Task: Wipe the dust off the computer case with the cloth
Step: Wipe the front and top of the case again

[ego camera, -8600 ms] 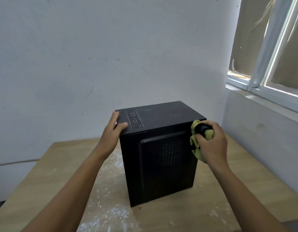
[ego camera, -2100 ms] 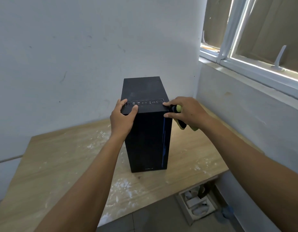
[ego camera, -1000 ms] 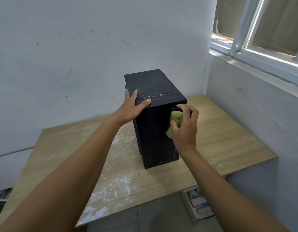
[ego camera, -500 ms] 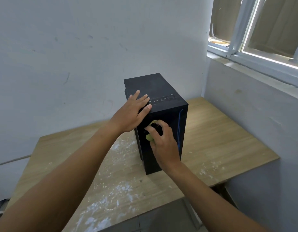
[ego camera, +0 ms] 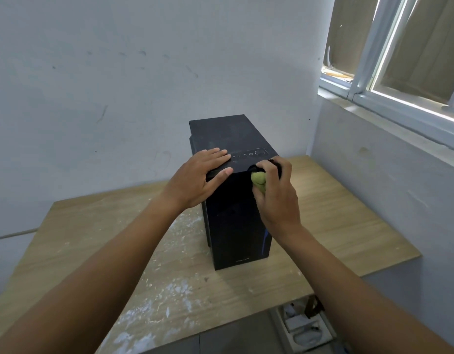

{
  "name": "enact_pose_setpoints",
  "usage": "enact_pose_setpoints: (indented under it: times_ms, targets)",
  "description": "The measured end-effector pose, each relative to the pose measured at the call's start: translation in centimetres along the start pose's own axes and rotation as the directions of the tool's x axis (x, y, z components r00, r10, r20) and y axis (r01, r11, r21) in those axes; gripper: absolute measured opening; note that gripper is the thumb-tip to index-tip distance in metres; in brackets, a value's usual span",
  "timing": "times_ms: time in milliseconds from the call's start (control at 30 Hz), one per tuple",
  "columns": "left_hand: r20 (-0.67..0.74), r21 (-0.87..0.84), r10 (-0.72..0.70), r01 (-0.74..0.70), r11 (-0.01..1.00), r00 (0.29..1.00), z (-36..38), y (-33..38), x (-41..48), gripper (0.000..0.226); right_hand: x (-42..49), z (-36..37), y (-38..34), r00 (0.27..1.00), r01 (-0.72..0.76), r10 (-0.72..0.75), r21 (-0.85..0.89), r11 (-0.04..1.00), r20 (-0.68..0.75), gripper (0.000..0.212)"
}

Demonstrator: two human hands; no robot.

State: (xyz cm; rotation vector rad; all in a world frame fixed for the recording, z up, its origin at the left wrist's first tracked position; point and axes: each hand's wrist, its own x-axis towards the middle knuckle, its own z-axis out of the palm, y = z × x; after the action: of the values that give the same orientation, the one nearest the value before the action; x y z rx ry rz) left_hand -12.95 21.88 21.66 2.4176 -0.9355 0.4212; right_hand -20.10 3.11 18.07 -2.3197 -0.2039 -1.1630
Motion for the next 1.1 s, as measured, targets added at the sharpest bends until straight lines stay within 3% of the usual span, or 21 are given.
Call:
enact_pose_setpoints:
  times_ms: [233, 367, 500, 600, 733, 967, 1100]
  targets:
    - [-0.127, -0.028, -0.014, 0.010, 1.000, 0.992, 0.7, 0.2, -0.1, 0.062, -1.1, 0.9, 1.4, 0.982, 0.188, -0.189, -0.085, 0.979, -0.011, 0.032]
    - [-0.181, -0.030, -0.019, 0.014, 0.999, 0.983, 1.1, 0.4, -0.3, 0.063, -3.6, 2.1, 2.6, 0.940, 0.335, -0.325, -0.091, 0.938, 0.106, 0.028]
    - [-0.206, -0.044, -0.029, 0.020, 0.999, 0.978, 1.4, 0.4, -0.3, 0.062, -4.7, 2.2, 3.1, 0.942, 0.307, -0.303, -0.006, 0.952, 0.144, 0.040]
    - [-0.239, -0.055, -0.021, 0.008, 0.998, 0.971, 1.6, 0.2, -0.3, 0.055, -3.1, 1.2, 2.4, 0.968, 0.240, -0.245, 0.078, 0.968, 0.054, 0.050]
    - [-0.261, -0.066, 0.019, -0.038, 0.997, 0.965, 1.7, -0.2, -0.2, 0.053, 0.4, 0.1, 0.8, 0.965, 0.224, -0.215, 0.045, 0.974, -0.153, 0.030]
    - [-0.301, -0.070, 0.106, -0.132, 0.989, 0.948, 2.0, -1.0, -0.1, 0.039, -0.7, 3.4, 0.5, 0.900, 0.364, -0.363, -0.041, 0.930, -0.242, 0.026]
    - [-0.352, -0.057, 0.120, -0.149, 0.987, 0.928, 2.4, -1.3, 0.0, 0.040, -2.9, 4.9, 1.6, 0.861, 0.474, -0.481, -0.080, 0.877, -0.168, 0.025]
